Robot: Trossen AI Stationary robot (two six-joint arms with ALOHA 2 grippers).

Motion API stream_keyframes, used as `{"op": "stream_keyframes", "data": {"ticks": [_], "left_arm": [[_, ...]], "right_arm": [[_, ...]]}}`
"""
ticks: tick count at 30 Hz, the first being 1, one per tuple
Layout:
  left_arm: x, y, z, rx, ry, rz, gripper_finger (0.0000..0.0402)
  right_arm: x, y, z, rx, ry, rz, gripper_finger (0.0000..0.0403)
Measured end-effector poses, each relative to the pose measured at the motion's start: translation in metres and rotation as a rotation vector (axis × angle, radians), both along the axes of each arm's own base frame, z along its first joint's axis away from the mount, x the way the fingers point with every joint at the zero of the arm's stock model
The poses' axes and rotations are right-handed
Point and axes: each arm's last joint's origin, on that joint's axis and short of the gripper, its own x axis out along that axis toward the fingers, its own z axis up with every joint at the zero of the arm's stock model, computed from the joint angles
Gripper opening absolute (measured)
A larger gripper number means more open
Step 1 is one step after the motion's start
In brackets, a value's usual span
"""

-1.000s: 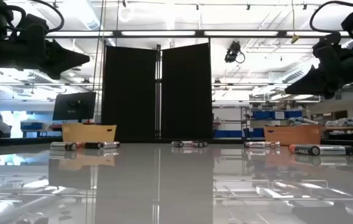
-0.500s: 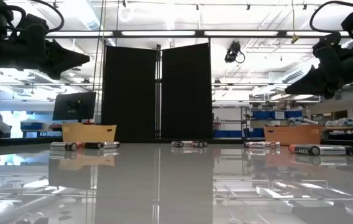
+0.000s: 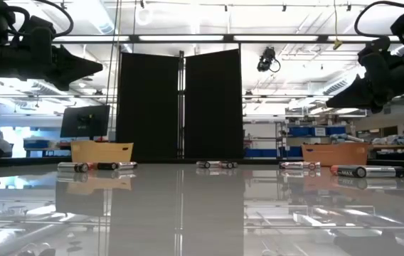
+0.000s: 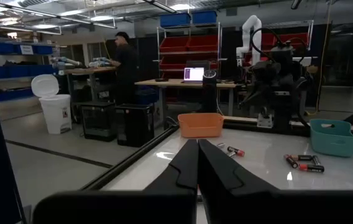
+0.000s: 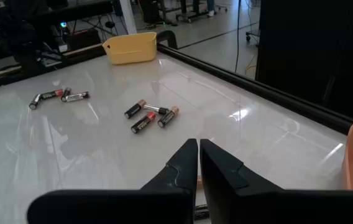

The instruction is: Sort batteries

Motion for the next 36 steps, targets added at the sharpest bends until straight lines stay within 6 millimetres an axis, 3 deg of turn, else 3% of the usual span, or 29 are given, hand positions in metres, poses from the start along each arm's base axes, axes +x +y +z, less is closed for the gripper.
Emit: {"op": "stream_keyframes", "data": {"ticks": [16,36], "left_arm": [[0.0,0.0,0.0,0.0,0.0,0.0,0.0013],[-0.002,-0.001,0.013,0.043,-0.131,0.001,0.0013]], "right_arm": [[0.0,0.0,0.0,0.0,0.0,0.0,0.003],[0.0,0.0,0.0,0.0,-0.001,0.0,0.003]]}}
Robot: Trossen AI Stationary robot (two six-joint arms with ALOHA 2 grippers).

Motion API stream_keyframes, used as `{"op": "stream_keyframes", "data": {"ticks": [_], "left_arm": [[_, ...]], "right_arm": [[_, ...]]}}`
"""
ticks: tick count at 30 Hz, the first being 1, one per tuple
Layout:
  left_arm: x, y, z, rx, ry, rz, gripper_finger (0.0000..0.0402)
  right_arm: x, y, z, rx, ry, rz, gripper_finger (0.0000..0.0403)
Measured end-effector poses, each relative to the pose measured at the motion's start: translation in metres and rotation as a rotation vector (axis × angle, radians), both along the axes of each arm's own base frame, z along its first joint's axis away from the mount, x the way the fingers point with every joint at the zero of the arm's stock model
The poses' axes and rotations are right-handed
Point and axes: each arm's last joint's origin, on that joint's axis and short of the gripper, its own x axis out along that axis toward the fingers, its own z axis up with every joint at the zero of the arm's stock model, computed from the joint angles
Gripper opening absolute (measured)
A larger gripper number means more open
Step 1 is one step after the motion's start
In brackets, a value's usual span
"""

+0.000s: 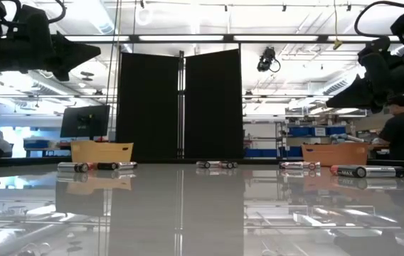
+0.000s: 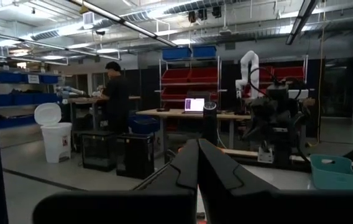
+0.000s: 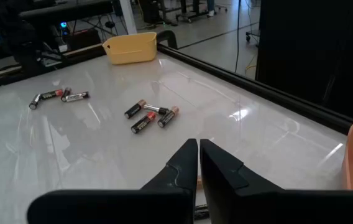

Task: Sort batteries
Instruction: Put the red battery into the yellow bin

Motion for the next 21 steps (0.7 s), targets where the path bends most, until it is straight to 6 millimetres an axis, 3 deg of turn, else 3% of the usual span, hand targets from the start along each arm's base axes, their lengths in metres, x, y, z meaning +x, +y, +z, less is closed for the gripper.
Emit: {"op": "stream_keyframes", "data": {"ticks": [6,11,21], "left_arm": [[0.006,0.002,-0.002,-0.035,0.087,-0.008,0.0013],[0.017,0.004,0.021,-0.075,0.158,-0.065,0.0006],[0.056,0.015,0.072,-0.268,0.539,-0.12,0.0004]], "right_arm": [[0.0,0.0,0.0,0.0,0.001,0.0,0.003],[0.0,0.0,0.0,0.0,0.0,0.0,0.003],[0.0,0.0,0.0,0.0,0.0,0.0,0.003]]}}
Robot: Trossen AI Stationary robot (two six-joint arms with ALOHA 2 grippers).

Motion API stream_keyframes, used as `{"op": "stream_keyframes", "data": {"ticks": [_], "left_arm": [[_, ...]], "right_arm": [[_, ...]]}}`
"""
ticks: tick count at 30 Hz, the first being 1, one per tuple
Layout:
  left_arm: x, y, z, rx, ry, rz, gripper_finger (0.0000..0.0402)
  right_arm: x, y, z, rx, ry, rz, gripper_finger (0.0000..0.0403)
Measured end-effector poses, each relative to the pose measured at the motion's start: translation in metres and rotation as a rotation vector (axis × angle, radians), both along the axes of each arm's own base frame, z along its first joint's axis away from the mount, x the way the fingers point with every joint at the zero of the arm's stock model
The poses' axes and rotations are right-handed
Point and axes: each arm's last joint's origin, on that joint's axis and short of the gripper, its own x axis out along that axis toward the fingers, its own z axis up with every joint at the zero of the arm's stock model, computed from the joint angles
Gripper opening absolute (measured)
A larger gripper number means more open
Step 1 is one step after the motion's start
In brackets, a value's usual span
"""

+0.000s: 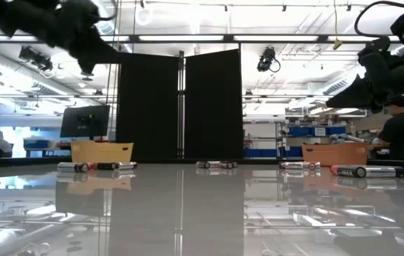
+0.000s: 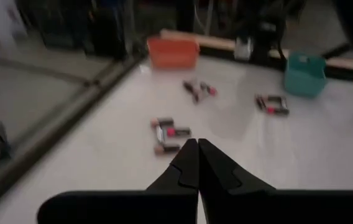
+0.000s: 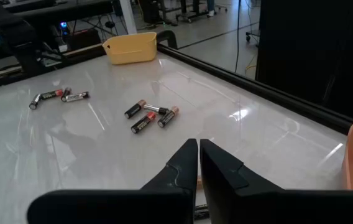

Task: Sort batteries
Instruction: Put the red battery into the yellow bin

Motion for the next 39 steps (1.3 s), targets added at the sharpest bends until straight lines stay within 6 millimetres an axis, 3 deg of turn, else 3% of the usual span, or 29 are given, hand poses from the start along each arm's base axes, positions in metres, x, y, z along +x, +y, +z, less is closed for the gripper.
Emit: {"op": "stream_keyframes", "data": {"ticks": [3,7,16,21,39], "left_arm": [[0.014,0.004,0.014,-0.086,0.098,-0.01,0.0005],[0.027,0.008,0.017,-0.287,0.245,0.059,0.0005],[0.03,0.004,-0.014,-0.681,0.57,0.369,0.0005],[0.03,0.002,-0.025,-0.8,0.628,0.566,0.0014],[0.074,0.003,-0.077,-0.891,0.818,0.612,0.0178]], "right_arm": [[0.0,0.0,0.0,0.0,0.0,0.0,0.003],[0.0,0.0,0.0,0.0,0.0,0.0,0.003],[0.0,0.0,0.0,0.0,0.0,0.0,0.003],[0.0,0.0,0.0,0.0,0.0,0.0,0.003],[0.0,0.0,0.0,0.0,0.0,0.0,0.003]]}}
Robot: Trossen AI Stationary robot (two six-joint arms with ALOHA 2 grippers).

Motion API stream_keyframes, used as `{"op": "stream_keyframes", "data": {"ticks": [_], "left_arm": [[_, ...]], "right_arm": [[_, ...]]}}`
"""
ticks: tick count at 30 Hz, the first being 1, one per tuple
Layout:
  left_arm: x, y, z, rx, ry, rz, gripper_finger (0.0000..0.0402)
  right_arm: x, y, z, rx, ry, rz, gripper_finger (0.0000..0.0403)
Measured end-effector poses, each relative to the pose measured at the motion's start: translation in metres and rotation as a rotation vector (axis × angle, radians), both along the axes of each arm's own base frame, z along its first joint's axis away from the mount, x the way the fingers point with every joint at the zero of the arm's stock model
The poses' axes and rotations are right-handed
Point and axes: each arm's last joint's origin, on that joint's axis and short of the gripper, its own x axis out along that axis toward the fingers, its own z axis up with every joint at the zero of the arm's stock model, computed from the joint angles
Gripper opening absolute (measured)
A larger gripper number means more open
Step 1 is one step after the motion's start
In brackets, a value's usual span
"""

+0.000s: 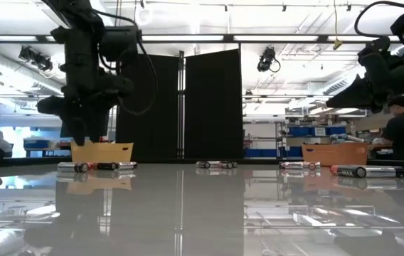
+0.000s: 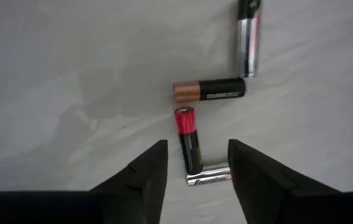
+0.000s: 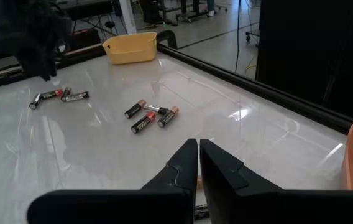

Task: Sort batteries
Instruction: Put the red battery into the yellow bin

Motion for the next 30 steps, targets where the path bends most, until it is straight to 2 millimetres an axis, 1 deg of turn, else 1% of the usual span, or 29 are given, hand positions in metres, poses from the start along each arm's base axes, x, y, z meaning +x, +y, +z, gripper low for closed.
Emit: {"op": "stream_keyframes", "data": {"ticks": [4,20,30], "left_arm": [[0.005,-0.003,-0.008,-0.008,0.025,0.012,0.0187],[0.015,-0.006,-0.029,-0.013,0.109,0.015,0.0188],[0.016,-0.005,-0.031,0.013,0.101,-0.008,0.0188]], "right_arm": [[0.0,0.0,0.0,0.0,0.0,0.0,0.003],[0.0,0.0,0.0,0.0,0.0,0.0,0.003],[0.0,0.0,0.0,0.0,0.0,0.0,0.003]]}}
